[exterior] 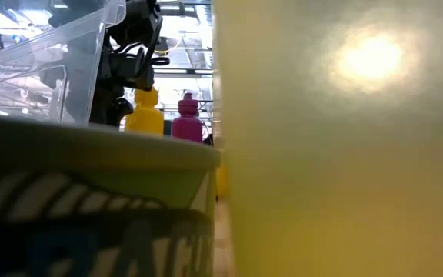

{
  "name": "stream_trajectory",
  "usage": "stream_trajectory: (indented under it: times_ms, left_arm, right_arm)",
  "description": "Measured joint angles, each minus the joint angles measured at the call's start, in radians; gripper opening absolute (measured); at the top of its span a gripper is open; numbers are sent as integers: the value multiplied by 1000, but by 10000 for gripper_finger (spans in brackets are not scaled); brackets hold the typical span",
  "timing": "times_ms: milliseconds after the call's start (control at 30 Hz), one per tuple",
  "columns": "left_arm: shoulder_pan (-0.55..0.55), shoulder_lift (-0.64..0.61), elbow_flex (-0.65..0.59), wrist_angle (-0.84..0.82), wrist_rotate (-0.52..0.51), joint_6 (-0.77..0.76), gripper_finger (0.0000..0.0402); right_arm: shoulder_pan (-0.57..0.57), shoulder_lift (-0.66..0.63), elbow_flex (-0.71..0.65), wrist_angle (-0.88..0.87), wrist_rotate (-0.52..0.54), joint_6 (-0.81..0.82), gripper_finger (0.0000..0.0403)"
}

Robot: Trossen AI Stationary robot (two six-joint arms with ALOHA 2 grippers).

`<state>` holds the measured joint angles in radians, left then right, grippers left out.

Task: Pick & Place Food Item
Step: Put the red tomato into the transparent bin

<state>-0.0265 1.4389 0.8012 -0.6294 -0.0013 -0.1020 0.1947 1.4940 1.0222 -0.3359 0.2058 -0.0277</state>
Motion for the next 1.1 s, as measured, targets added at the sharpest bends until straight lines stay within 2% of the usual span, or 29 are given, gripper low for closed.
stream_trajectory:
  times_ms: [300,633,867,967,1100]
  left_arm:
    - [-13,-31,-9,18,-23,-7,150]
    - [-61,-267,-8,84,-136,-14,150]
    - [-104,-418,-43,324,-147,56,150]
    - [-108,-447,-71,434,-149,88,150]
    - [-101,-457,-115,596,-150,95,150]
  right_arm:
    - [0,0,0,0,0,0,352]
    - [0,0,0,51,0,0,347]
    - [16,1,-59,386,-27,-84,318]
    - [24,0,-86,529,-28,-125,314]
    - [19,0,-106,627,-24,-162,321]
